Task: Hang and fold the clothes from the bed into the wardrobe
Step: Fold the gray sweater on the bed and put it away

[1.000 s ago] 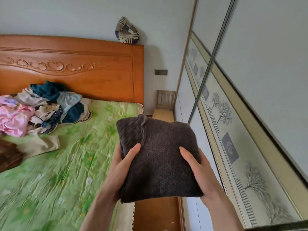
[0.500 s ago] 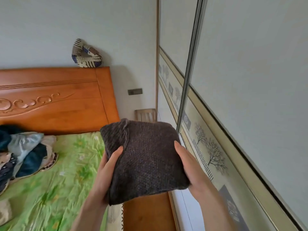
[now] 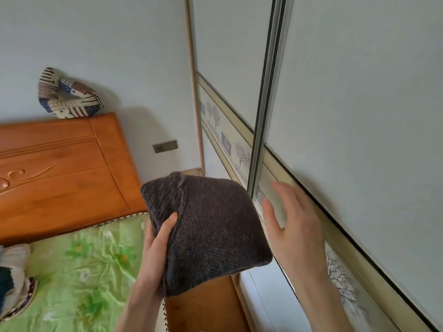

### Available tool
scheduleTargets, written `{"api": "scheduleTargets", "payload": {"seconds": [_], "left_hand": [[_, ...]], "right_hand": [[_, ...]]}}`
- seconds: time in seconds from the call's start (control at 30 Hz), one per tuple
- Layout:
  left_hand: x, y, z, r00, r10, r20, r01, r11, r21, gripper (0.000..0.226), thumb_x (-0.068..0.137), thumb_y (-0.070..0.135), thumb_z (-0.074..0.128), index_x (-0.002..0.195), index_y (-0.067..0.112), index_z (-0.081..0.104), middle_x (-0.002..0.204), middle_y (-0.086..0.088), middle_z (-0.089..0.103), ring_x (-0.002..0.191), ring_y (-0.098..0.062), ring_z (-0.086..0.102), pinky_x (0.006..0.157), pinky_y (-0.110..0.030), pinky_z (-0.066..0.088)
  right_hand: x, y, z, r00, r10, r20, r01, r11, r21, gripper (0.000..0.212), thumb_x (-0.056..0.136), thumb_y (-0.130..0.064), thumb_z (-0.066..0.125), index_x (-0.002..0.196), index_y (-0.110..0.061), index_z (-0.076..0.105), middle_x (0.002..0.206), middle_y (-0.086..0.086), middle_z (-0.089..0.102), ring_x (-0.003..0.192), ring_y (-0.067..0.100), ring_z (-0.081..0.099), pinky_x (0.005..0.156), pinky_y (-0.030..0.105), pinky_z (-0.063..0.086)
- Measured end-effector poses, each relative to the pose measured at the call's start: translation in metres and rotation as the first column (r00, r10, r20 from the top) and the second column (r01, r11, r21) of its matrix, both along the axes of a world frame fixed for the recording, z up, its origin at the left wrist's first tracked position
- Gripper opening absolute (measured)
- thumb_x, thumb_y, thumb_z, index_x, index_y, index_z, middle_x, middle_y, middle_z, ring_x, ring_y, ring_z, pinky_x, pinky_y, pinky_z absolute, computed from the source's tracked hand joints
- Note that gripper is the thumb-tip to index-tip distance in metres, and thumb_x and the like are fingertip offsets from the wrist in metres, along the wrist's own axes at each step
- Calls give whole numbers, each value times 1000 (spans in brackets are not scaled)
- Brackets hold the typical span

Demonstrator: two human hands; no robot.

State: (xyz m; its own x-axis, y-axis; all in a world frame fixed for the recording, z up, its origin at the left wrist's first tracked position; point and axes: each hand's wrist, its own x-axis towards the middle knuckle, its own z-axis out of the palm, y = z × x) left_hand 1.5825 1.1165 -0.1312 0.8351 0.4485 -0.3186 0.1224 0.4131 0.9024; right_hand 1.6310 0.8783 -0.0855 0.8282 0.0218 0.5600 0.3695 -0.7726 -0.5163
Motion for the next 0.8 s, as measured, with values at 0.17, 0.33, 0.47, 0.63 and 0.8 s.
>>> {"api": "scheduleTargets", "payload": {"seconds": [0.17,0.33,0.47,0.63,0.8], "left_hand": [[62,19,0,986,-166,-22,166,986,-7,67,84,50,77,146,41,55,133,7,69,115,-19,70,92,-38,55],[113,41,5,945,-324,-38,322,945,-46,61,93,41,69,150,41,46,128,6,65,112,-23,67,79,-36,52],[127,47,7,915,-401,-36,399,915,-68,59,92,43,68,147,40,47,130,5,64,113,-23,66,78,-36,52],[122,43,19,889,-457,-40,451,887,-98,67,90,43,69,152,36,43,129,1,63,110,-25,67,74,-36,51],[114,42,23,882,-469,-37,465,881,-90,74,90,44,68,157,35,39,127,3,64,109,-25,66,74,-36,50]], "right_hand": [[43,10,3,956,-28,291,102,965,-242,31,104,-23,61,132,-12,68,141,7,61,135,23,53,108,33,48],[62,16,-5,898,-244,366,421,715,-558,63,97,-13,65,156,-12,44,170,10,27,158,32,19,129,47,15],[56,14,-22,812,-437,387,561,404,-722,87,96,-21,65,166,-19,15,174,4,8,161,27,7,128,50,-6],[49,14,-21,801,-464,378,580,449,-679,86,98,-22,65,167,-21,12,175,0,7,161,21,5,129,45,-1],[37,6,-22,796,-469,383,584,429,-689,76,103,-23,51,167,-23,10,175,-1,5,161,20,2,129,44,-2]]}}
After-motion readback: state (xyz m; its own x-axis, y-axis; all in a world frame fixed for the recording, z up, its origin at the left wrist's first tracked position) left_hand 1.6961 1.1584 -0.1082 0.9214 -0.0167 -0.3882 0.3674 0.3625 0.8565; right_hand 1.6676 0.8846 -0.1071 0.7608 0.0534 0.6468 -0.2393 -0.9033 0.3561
